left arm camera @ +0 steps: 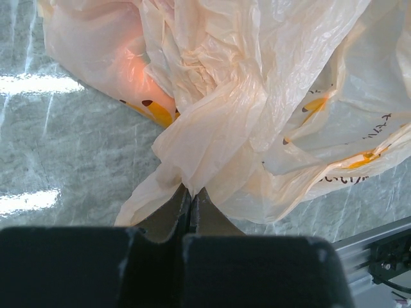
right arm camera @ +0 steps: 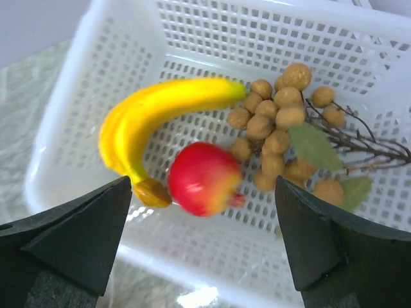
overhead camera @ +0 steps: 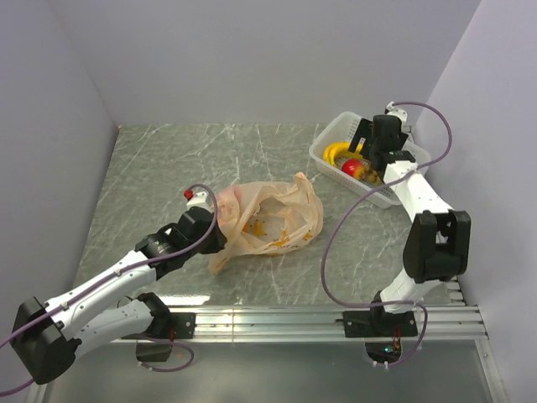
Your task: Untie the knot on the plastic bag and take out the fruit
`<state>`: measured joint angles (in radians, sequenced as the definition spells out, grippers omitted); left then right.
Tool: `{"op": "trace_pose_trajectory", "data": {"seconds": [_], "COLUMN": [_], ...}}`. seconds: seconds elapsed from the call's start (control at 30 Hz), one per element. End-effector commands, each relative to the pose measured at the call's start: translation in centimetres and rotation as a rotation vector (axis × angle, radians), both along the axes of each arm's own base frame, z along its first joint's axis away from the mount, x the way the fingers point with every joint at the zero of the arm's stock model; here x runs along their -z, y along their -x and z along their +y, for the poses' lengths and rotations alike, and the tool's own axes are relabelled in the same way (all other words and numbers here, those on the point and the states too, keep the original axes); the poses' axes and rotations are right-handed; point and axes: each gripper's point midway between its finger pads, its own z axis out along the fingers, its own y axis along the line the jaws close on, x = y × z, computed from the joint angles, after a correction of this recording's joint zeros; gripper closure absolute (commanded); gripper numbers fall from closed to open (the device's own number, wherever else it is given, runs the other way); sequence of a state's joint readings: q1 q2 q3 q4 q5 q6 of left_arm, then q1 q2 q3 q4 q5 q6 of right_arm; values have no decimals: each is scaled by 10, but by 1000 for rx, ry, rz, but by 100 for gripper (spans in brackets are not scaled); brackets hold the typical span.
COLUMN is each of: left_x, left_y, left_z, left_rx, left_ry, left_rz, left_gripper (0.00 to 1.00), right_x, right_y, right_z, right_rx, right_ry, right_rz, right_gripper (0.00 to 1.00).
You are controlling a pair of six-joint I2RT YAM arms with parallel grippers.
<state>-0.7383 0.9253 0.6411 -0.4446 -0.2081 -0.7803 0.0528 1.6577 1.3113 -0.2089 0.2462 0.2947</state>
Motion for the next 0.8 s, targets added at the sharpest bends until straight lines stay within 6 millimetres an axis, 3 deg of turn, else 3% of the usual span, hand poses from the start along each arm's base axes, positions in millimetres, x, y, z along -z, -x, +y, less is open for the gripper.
{"op": "trace_pose_trajectory", "data": {"seconds": [0.0, 0.07, 0.13, 0.17, 0.2, 0.23, 0.3, 0.33, 0.47, 0.53, 0.57, 0.63, 0.67, 0.73, 0.77], "left_x": [-10, -13, -16, -17, -16, -18, -18, -20, -27, -30, -30, -31, -31, -31, -30], "left_y": [-4, -6, -7, -8, -8, -10, -12, -12, -14, -15, -14, -14, -13, -12, -12], "left_z": [1, 0, -1, -1, 1, 2, 5, 6, 10, 12, 13, 15, 16, 19, 21], "left_rx": [-18, -20, -20, -23, -33, -43, -66, -77, -101, -108, -107, -116, -118, -126, -132], "left_ry": [12, 15, 15, 16, 7, 9, -3, -4, -7, -9, -13, -22, -28, -37, -43], "left_rz": [-23, -27, -27, -29, -26, -25, -23, -19, -28, -35, -32, -32, -27, -21, -19], "left_gripper": [99, 99, 99, 99, 99, 99, 99, 100, 99, 100, 99, 99, 99, 100, 100], "right_x": [-69, -79, -90, -97, -102, -111, -111, -117, -89, -76, -56, -41, -22, -16, 0], "right_y": [15, 33, 47, 63, 73, 89, 119, 139, 193, 209, 219, 222, 226, 223, 218], "right_z": [23, 31, 69, 84, 104, 145, 184, 220, 285, 307, 323, 338, 347, 358, 366], "right_rx": [-74, -92, -224, -284, -352, -486, -628, -756, -1000, -1071, -1109, -1131, -1147, -1151, -1149], "right_ry": [-18, -15, -53, -69, -78, -116, -181, -233, -346, -361, -361, -379, -382, -425, -426], "right_rz": [-186, -209, -248, -281, -306, -346, -369, -394, -333, -312, -266, -231, -186, -183, -141], "right_gripper": [1, 1, 2, 5, 9, 17, 27, 28, 35, 39, 41, 44, 45, 46, 47]}}
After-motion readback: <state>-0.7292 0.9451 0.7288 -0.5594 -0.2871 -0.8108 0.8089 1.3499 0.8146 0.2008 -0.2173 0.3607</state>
